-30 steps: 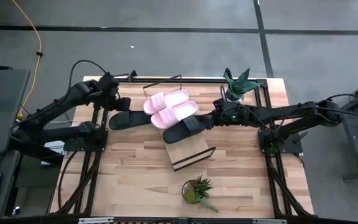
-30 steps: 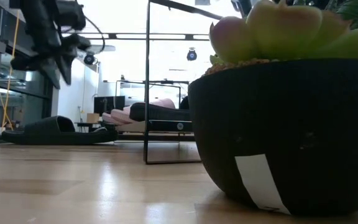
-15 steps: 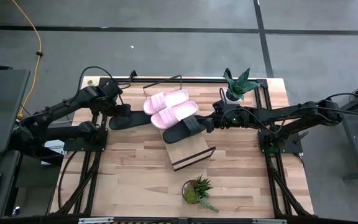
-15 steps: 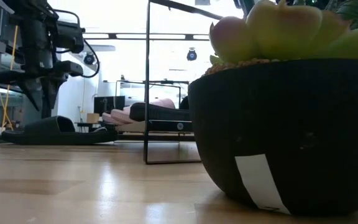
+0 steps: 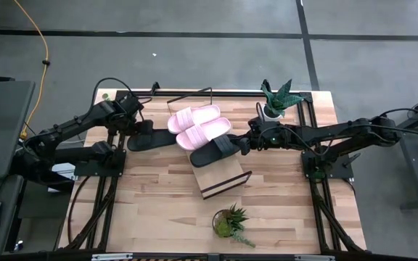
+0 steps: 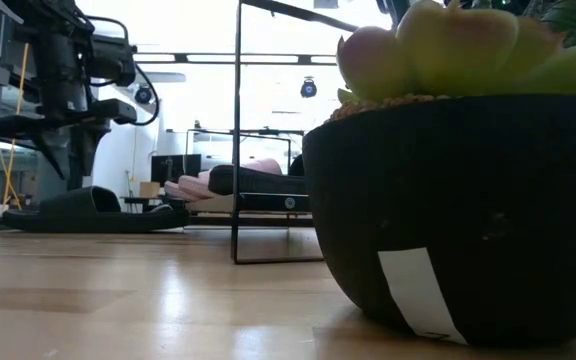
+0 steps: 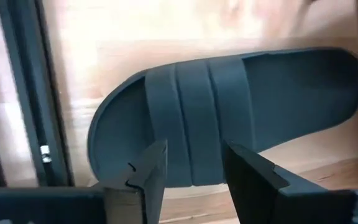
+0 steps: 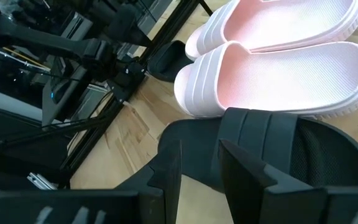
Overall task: Pick and place slides into the shelf
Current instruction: Put the black slides on the shelf
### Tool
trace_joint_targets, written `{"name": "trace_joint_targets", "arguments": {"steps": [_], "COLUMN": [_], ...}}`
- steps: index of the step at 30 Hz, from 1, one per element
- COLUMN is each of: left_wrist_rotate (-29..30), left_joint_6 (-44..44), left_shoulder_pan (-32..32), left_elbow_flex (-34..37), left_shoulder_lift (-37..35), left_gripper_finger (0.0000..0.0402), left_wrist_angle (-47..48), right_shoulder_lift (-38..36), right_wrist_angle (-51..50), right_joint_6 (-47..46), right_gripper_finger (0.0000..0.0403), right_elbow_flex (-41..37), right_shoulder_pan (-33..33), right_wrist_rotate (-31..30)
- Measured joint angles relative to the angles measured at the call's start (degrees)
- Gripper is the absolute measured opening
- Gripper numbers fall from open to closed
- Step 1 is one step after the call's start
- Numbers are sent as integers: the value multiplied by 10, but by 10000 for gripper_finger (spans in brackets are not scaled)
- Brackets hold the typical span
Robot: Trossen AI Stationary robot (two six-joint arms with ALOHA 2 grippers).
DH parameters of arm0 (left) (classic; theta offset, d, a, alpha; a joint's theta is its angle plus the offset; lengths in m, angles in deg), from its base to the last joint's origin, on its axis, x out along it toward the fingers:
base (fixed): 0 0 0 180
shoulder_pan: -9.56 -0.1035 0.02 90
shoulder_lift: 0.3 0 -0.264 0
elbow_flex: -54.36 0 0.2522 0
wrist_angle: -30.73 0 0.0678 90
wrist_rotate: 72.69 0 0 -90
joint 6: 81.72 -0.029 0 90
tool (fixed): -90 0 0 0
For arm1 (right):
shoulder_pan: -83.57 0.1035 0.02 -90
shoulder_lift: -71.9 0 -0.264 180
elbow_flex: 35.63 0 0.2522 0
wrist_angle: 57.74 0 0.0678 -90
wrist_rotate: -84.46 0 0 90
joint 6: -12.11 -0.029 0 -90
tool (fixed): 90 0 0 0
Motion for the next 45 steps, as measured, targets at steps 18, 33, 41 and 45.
{"name": "trace_joint_targets", "arguments": {"steps": [18, 33, 41, 45], "left_wrist_rotate": [-95, -174, -204, -214], "left_joint_6": [-62, -105, -93, -90], "left_shoulder_pan": [-132, -199, -199, -199], "left_elbow_flex": [0, 100, 112, 112], "left_shoulder_lift": [0, -2, -2, -2], "left_gripper_finger": [229, 229, 229, 229], "left_wrist_angle": [1, -54, -100, -115], "right_shoulder_lift": [0, 0, 0, 0], "right_wrist_angle": [0, 1, 2, 2], "right_joint_6": [13, 6, 4, 4], "right_gripper_finger": [96, 96, 96, 96], "right_elbow_flex": [0, 0, 0, 0], "right_shoulder_pan": [0, 0, 0, 0], "right_wrist_rotate": [7, 9, 1, 1]}}
